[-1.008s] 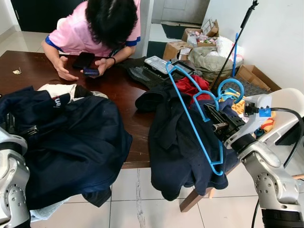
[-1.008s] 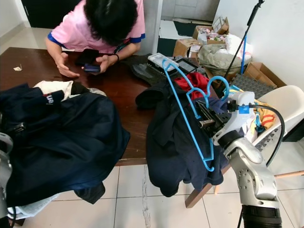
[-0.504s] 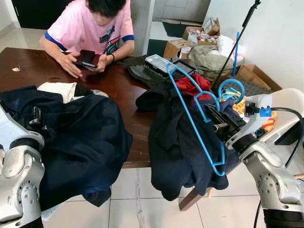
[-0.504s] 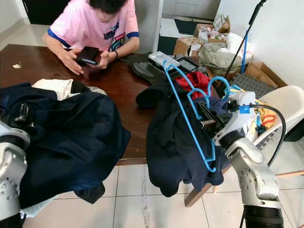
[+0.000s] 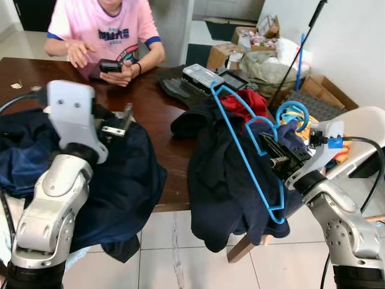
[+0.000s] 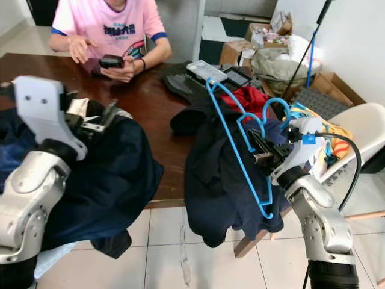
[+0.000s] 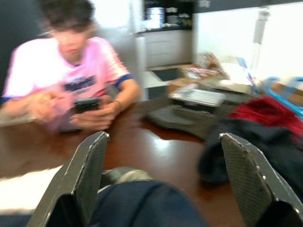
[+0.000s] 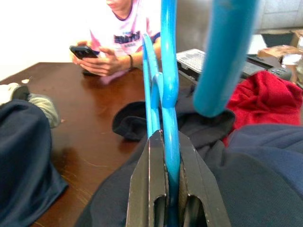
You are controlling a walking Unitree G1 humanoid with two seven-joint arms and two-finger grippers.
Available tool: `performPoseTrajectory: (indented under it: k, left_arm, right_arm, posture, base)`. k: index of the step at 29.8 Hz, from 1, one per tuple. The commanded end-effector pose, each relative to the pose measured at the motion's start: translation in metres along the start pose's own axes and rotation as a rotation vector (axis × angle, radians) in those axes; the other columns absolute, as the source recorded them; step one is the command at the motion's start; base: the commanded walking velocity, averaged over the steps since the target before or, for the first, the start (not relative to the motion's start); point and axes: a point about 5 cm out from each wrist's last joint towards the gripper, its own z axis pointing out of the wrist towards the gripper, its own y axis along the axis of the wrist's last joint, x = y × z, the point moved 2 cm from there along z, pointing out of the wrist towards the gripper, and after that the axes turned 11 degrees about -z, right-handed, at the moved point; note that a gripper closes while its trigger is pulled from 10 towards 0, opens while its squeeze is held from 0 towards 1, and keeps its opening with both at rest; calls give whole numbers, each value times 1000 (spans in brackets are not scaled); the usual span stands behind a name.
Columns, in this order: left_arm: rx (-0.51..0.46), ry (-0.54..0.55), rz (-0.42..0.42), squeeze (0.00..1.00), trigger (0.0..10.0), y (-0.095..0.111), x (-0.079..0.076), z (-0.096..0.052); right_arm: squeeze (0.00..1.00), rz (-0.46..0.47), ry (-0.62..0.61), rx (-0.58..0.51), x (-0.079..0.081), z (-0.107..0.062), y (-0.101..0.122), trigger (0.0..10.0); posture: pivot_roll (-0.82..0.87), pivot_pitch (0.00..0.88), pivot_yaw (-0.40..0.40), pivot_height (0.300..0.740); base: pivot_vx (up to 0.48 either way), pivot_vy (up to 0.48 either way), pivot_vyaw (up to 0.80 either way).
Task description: Hang hanger
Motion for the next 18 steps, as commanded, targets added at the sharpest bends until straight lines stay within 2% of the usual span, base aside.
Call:
performPoseTrajectory:
  k: [1, 2, 3, 5, 6, 7, 9, 10, 13, 18]
  left_arm:
    - [-26, -56, 65, 1000, 10000, 10, -7, 4]
    - [-26, -56, 65, 1000, 10000, 10, -7, 4]
    - [-38, -42, 101, 1000, 10000, 16, -4, 8]
    - [-38, -42, 101, 1000, 10000, 16, -4, 8]
    - [-42, 1, 143, 0, 10000, 21, 4, 11]
    - [-29, 55, 176, 0, 10000, 20, 15, 12]
    - [-29, 55, 176, 0, 10000, 20, 15, 12]
    - [-11, 97, 196, 0, 10000, 19, 23, 12]
    - [-3, 118, 202, 0, 10000, 17, 28, 12]
    - [-25, 95, 221, 0, 10000, 21, 24, 14]
  right_arm:
    - [0, -1, -20, 6, -4, -3, -3, 10000]
    - [0, -1, -20, 6, -4, -3, -3, 10000]
    - [0, -1, -22, 8, -4, -3, -4, 10000]
    - [0, -1, -22, 8, -4, -3, -4, 10000]
    - [0, 0, -22, 9, -3, -3, -5, 10000]
    - [0, 1, -22, 9, -2, -3, -6, 10000]
    - [0, 1, -22, 9, -2, -3, -6, 10000]
    - [0, 2, -21, 9, -2, -3, -6, 10000]
    - [0, 1, -19, 7, -1, -2, -6, 10000]
    - [0, 2, -14, 1, 0, -1, -5, 10000]
  posture:
    - [95, 137, -89, 740]
    - [95, 137, -89, 740]
    - [95, 137, -89, 740]
    - [95, 137, -89, 740]
    - [94, 132, -82, 740]
    - [95, 126, -79, 740]
    - [95, 126, -79, 740]
    - [93, 125, -78, 740]
    - [93, 125, -78, 740]
    - [93, 119, -76, 740]
  base:
    - [0, 0, 0]
    - [0, 0, 0]
    - [0, 0, 0]
    - [0, 0, 0]
    - [0, 0, 0]
    - [0, 0, 0]
    - [0, 0, 0]
    - [0, 0, 0]
    - [0, 0, 0]
    - [334, 0, 0]
